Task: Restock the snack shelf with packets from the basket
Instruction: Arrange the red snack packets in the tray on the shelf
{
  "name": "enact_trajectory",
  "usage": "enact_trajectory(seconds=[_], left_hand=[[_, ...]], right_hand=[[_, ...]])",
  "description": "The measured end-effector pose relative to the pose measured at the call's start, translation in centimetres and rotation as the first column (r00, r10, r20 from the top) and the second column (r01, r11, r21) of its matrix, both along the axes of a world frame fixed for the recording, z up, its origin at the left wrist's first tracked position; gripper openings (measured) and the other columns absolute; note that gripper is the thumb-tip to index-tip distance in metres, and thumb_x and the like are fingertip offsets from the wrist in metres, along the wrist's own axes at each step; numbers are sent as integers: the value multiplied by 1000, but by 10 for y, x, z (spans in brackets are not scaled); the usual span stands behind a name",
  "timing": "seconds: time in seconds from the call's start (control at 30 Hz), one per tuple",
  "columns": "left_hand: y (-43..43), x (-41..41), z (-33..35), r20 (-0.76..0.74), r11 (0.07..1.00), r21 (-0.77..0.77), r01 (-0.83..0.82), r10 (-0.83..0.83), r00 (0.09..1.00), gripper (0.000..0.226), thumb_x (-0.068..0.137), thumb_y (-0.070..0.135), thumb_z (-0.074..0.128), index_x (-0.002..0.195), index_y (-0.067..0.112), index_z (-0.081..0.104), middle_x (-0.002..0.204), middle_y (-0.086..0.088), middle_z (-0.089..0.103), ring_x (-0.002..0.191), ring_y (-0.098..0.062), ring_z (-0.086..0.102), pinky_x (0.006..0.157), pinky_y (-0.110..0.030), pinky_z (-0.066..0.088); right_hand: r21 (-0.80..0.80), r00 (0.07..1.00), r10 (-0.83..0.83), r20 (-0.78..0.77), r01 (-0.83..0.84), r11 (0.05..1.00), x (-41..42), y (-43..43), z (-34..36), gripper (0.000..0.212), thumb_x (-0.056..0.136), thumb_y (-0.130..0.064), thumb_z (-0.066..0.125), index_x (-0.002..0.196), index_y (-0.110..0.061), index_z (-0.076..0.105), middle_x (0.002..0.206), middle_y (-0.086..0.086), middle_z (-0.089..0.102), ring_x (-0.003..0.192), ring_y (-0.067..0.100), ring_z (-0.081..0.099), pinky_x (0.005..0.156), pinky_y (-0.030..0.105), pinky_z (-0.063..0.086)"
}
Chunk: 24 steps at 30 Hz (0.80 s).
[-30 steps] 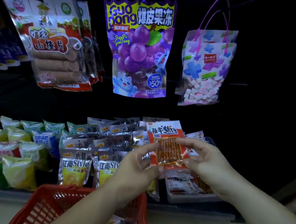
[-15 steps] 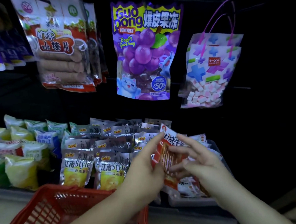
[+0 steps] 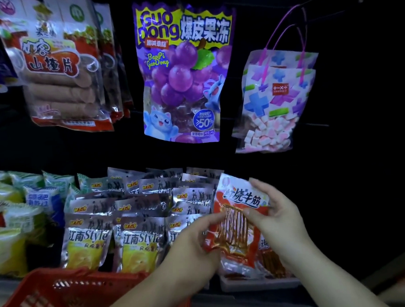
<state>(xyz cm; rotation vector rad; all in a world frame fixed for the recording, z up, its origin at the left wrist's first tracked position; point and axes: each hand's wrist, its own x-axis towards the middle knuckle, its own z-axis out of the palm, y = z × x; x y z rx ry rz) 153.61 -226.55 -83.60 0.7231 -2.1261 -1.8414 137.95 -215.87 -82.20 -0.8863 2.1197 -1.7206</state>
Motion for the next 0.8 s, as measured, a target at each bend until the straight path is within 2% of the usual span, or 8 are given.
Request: enact_trajectory(seconds=[0.07,0.13,0.23,0.37,0.47,0.6,0.7,0.8], left_hand=[[-6,-11,-6,9,1000,-1,-5,5,1000,64,96,-7,60,138,40,54,121,20,67,83,-13,74,69,-35,63],[-15,-26,-17,23,999,-50,12,-11,1000,59,96,-3,62,139,37,54,131,15,60,95,-8,70,73,-17,58],[-34,-54,-31,83,998,-69,-9,15,996,50,93,-4,63,130,30,63,129,6,61,103,-2,62,72,-8,52],[-68,-84,-50,152,993,54,-104,95,984,33,97,-6,57,115,18,68,80,-6,66,48,-6,49,48,-19,41],[-88,-106,-66,168,983,74,-165,151,974,29,97,-5,57,105,22,66,67,-4,61,44,-13,43,46,-23,39],[-102,-125,-82,150,973,120,-198,180,972,25,98,2,62,100,27,65,85,1,64,72,-24,56,64,-34,57],[-110,-133,-96,135,950,164,-265,244,960,21,96,6,68,113,19,66,103,0,67,78,-17,64,62,-25,57],[-111,-136,-109,123,929,222,-296,274,954,24,96,3,67,116,16,66,114,0,66,82,-15,64,65,-31,60]], right_hand=[[-49,1000,-8,17,9,999,-13,-4,1,65,92,-1,72,138,-43,52,112,-27,61,100,-13,65,75,13,56],[24,999,-30,-11,30,999,-28,-11,-1,61,92,-9,75,143,-37,54,110,-6,69,101,5,70,86,28,60],[217,987,-26,-159,61,974,-58,-27,-9,15,96,-15,71,109,-23,73,109,-6,70,106,13,64,99,43,54],[287,989,48,-139,-6,958,-98,-51,-30,9,101,-21,65,95,-24,71,96,-6,68,90,14,65,83,36,53],[334,985,91,-149,-37,942,-121,-69,-57,9,103,-20,62,97,-21,69,78,-5,61,70,11,56,68,29,47],[388,982,133,-134,-71,919,-140,-88,-95,9,105,-23,58,100,-23,66,84,7,60,71,26,52,67,43,44],[402,984,143,-105,-90,911,-143,-92,-128,13,106,-23,55,96,-25,60,93,5,58,77,25,50,73,41,33],[390,986,169,1,-156,907,-139,-92,-148,10,107,-23,53,101,-20,60,112,12,59,99,33,56,79,39,34]])
